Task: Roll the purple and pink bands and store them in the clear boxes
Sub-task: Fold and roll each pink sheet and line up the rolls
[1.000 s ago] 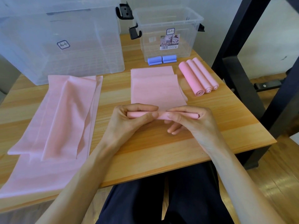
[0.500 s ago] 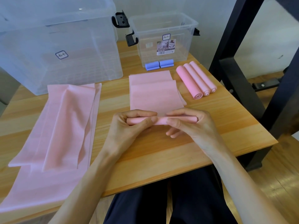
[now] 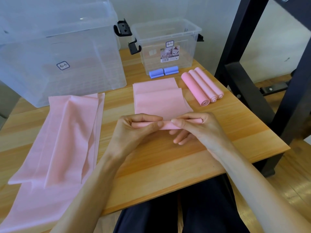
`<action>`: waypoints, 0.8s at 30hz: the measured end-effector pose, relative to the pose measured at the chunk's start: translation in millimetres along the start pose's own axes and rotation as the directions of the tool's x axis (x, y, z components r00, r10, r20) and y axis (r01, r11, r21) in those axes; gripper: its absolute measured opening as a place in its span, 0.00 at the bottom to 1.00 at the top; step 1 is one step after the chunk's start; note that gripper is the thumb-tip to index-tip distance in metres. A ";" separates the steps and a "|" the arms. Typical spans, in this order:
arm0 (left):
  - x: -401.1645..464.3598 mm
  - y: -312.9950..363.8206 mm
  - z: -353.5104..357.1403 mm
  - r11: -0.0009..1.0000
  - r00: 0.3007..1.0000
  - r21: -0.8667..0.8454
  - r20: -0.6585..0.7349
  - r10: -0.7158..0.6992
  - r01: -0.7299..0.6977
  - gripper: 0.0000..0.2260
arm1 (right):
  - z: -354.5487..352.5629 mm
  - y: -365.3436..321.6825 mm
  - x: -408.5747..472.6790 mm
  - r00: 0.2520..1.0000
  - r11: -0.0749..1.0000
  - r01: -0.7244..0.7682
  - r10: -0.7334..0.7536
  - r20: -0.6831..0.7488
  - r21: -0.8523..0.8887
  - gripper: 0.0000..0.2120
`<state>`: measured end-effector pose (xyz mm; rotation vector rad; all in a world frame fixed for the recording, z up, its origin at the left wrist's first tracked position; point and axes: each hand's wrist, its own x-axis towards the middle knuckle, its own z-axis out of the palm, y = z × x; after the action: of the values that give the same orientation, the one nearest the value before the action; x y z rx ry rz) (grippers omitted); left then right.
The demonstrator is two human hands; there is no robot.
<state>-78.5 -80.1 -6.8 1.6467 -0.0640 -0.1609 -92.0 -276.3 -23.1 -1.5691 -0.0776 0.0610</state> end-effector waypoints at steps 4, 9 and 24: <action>12.0 10.0 1.0 0.998 0.996 -0.047 -0.077 -0.052 0.048 0.03 | -0.5 -6.5 13.4 0.999 0.999 0.003 -0.005 0.049 0.039 0.14; 26.2 19.4 -2.5 0.996 0.998 -0.071 0.016 -0.059 0.060 0.06 | -4.6 -7.0 27.9 0.999 0.998 0.030 -0.033 0.041 0.063 0.12; 28.4 -4.4 1.4 0.989 0.997 -0.146 0.074 -0.005 0.016 0.09 | -6.5 4.1 29.8 0.995 0.993 0.075 -0.069 -0.068 0.087 0.13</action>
<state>-50.8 -85.1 -13.2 1.4945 -0.0968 -0.2290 -61.7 -280.2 -26.9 -1.4766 -0.0790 -0.0431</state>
